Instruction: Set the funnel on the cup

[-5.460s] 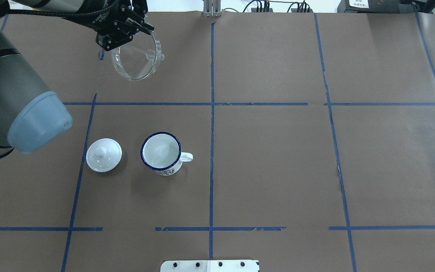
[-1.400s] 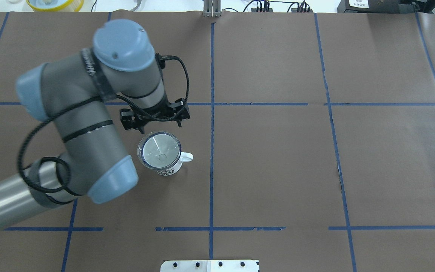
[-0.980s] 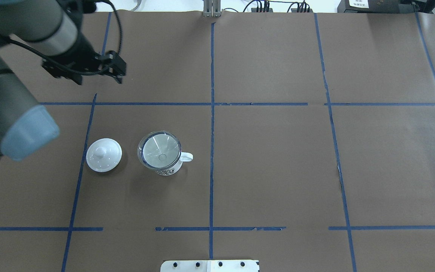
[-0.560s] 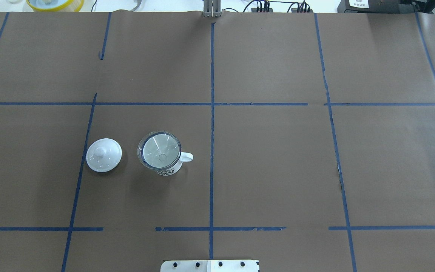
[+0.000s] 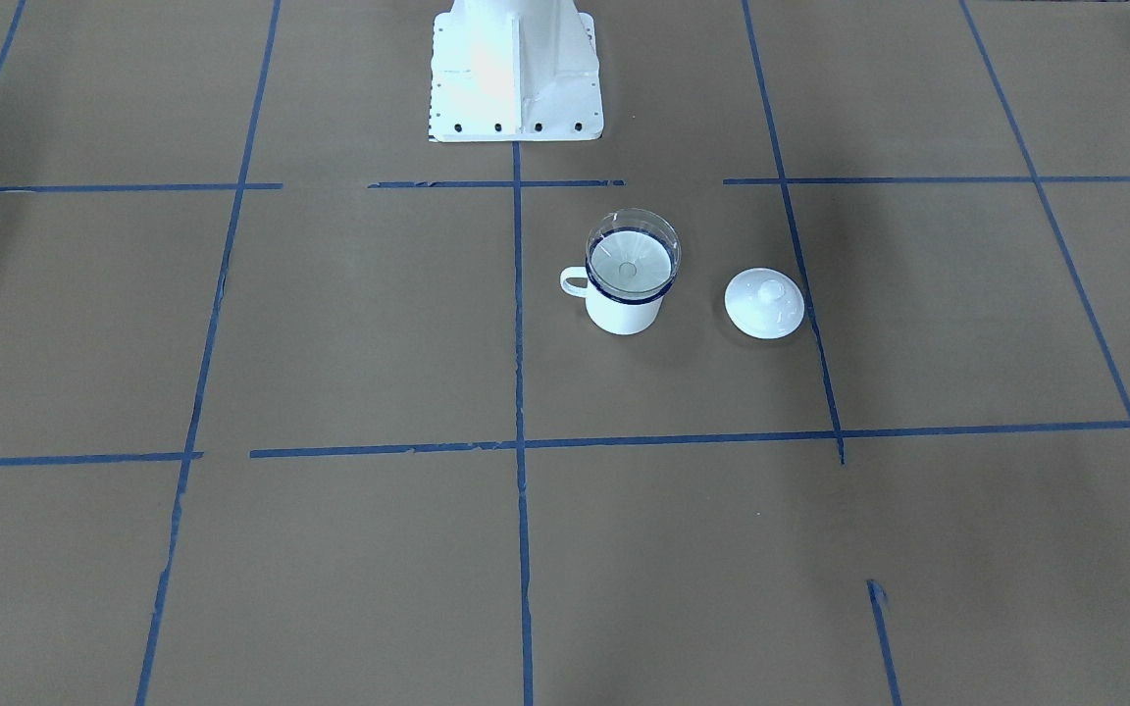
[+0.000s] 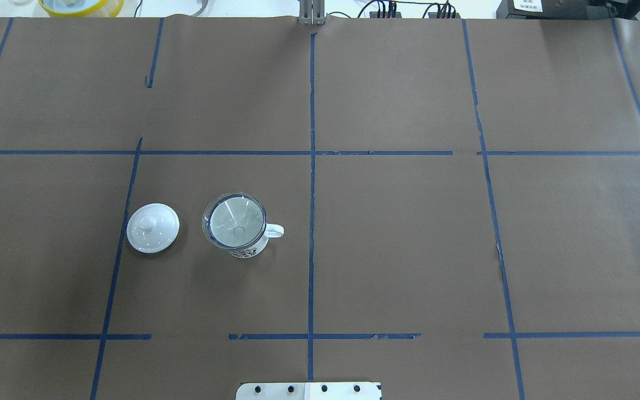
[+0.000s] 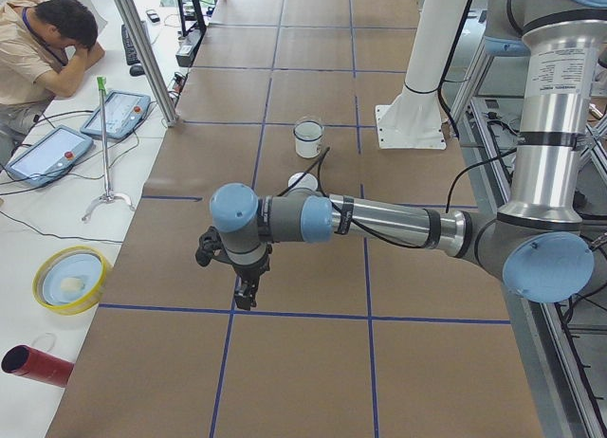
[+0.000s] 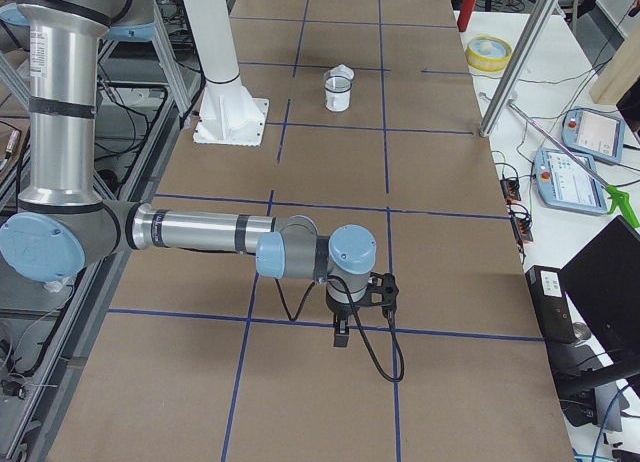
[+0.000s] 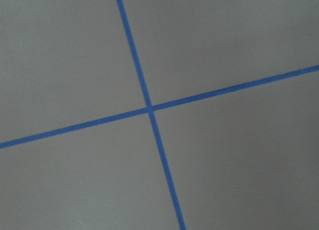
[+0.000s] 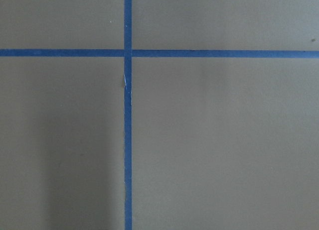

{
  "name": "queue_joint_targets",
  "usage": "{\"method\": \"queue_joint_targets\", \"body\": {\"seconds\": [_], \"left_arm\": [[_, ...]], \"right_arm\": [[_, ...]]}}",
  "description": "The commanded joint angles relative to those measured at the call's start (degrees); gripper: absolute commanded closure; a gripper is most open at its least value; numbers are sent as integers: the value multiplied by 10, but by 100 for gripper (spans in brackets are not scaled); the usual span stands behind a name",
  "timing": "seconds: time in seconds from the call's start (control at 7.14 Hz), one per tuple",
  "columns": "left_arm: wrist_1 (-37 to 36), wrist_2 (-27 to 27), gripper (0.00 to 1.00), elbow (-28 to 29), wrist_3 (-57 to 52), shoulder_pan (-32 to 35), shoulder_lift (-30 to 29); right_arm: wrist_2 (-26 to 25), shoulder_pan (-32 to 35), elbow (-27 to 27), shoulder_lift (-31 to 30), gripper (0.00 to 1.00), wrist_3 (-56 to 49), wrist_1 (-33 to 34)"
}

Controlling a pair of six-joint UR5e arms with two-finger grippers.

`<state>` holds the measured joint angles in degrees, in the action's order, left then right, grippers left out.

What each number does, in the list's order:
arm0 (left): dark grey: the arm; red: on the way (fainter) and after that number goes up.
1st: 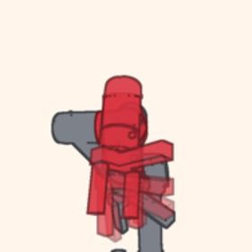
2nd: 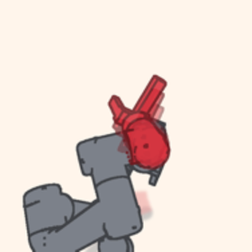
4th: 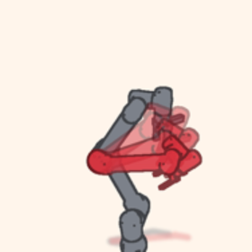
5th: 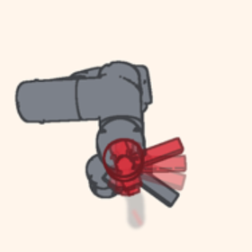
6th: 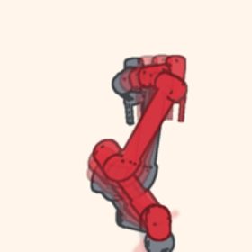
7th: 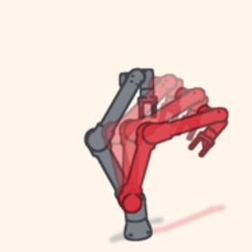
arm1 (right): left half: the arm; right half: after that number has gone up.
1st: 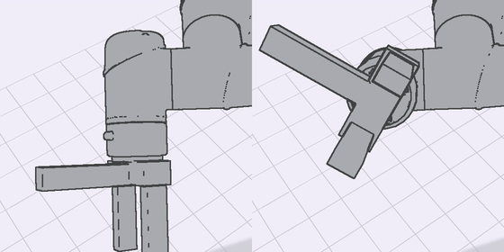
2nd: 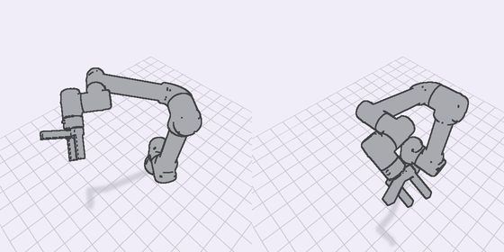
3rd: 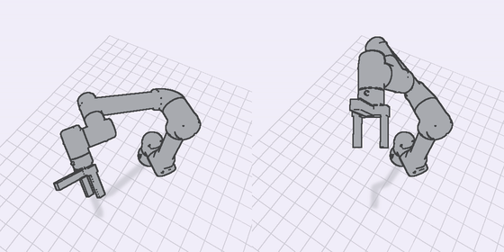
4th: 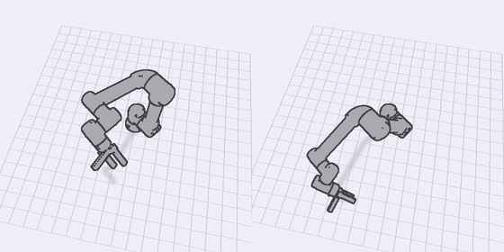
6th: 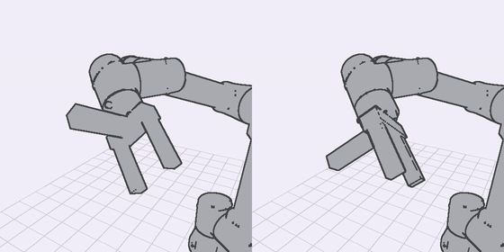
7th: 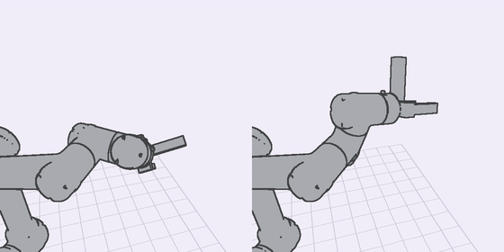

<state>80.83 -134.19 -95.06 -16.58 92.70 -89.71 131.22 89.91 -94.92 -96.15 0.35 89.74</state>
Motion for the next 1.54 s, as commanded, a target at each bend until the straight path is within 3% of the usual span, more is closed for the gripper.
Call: {"method": "queue_joint_targets", "body": {"seconds": [0.0,1.4], "left_arm": [[-1,-6,0,-2,-5,26,20],[14,-1,0,-22,-5,26,17]], "right_arm": [[0,0,0,0,0,0,0],[0,0,0,0,0,0,0]]}}
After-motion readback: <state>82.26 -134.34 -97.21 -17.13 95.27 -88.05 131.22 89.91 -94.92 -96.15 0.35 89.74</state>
